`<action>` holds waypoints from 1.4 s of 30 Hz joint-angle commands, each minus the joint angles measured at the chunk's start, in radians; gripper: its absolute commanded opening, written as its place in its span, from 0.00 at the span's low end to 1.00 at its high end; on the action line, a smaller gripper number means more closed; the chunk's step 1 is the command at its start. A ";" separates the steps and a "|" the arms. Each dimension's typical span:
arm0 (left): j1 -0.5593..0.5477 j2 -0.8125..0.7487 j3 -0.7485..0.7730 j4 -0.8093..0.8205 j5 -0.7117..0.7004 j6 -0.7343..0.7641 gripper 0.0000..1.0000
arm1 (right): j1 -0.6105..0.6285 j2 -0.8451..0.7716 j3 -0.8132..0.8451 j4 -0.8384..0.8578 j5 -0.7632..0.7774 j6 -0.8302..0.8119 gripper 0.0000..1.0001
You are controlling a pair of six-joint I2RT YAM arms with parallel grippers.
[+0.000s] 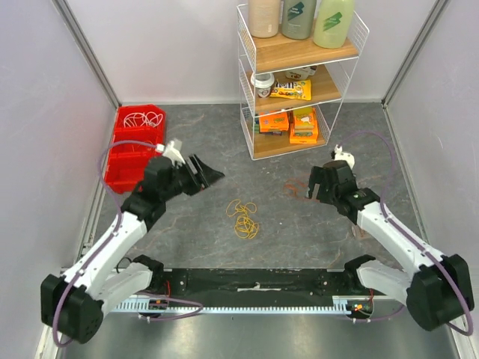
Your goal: Untangle the cables
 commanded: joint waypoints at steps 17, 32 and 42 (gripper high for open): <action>-0.771 0.003 -0.134 0.230 0.032 -0.049 0.64 | -0.244 0.257 -0.080 0.494 -0.299 -0.124 0.50; -0.773 -0.254 -0.107 -0.018 -0.104 0.063 0.69 | 0.030 -0.006 0.093 0.145 -0.170 -0.171 0.00; -0.773 -0.475 -0.130 -0.048 -0.382 0.117 0.82 | 0.087 -0.246 0.320 0.088 -0.574 -0.078 0.00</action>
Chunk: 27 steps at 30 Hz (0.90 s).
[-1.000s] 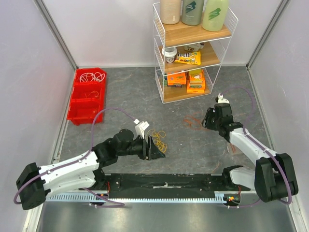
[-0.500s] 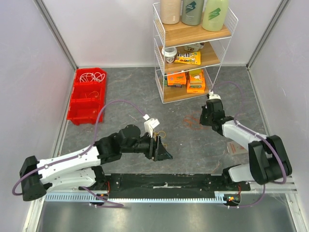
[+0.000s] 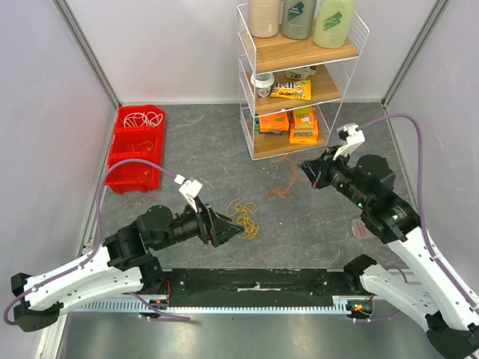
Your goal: Untangle the cables
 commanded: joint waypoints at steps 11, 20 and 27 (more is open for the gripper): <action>0.000 -0.087 -0.003 0.018 -0.262 0.126 0.78 | 0.003 -0.039 0.362 -0.026 -0.314 0.085 0.00; 0.000 0.133 0.020 0.104 -0.097 0.172 0.86 | 0.003 -0.039 0.426 0.067 -0.418 0.140 0.00; 0.000 0.278 -0.003 0.404 0.148 0.215 0.89 | 0.001 -0.041 0.451 0.067 -0.430 0.148 0.00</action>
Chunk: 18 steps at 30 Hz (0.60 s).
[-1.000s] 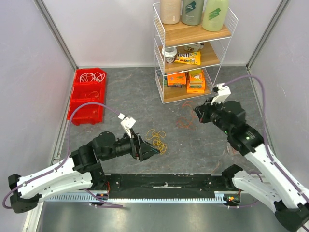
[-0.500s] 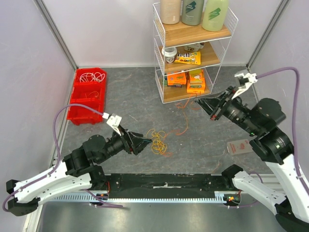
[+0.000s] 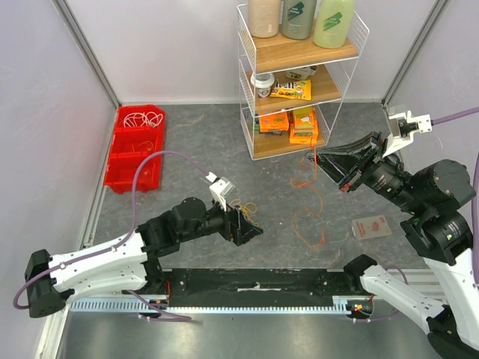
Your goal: Untangle the cables
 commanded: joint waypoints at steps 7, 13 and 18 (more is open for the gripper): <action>-0.002 0.191 -0.017 0.536 0.332 -0.028 0.90 | 0.002 -0.005 0.027 0.057 -0.049 0.032 0.00; -0.001 0.332 0.015 0.559 0.276 -0.065 0.77 | 0.002 -0.007 0.027 0.071 -0.060 0.028 0.00; -0.001 0.386 0.009 0.536 0.310 -0.094 0.22 | 0.002 -0.037 0.010 0.029 0.064 -0.021 0.00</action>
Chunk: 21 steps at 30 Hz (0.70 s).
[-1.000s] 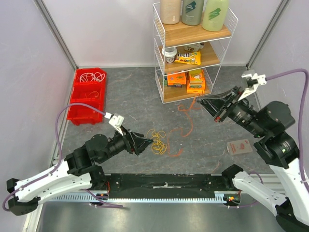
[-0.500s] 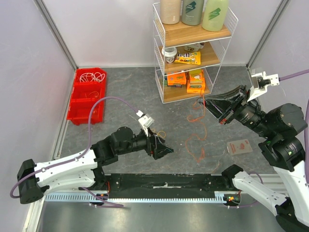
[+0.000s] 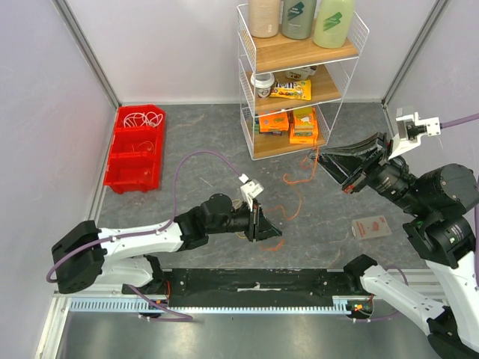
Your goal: Untangle the cables
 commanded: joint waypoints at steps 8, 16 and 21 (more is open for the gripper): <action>0.010 -0.221 -0.115 -0.219 -0.177 0.007 0.02 | 0.000 -0.131 0.021 -0.176 0.587 -0.169 0.00; 0.027 -0.521 -0.234 -0.448 -0.363 0.059 0.02 | 0.002 -0.215 0.029 -0.224 0.888 -0.310 0.00; 0.030 -0.616 -0.238 -0.547 -0.438 0.079 0.02 | 0.002 -0.251 0.030 -0.264 1.037 -0.336 0.00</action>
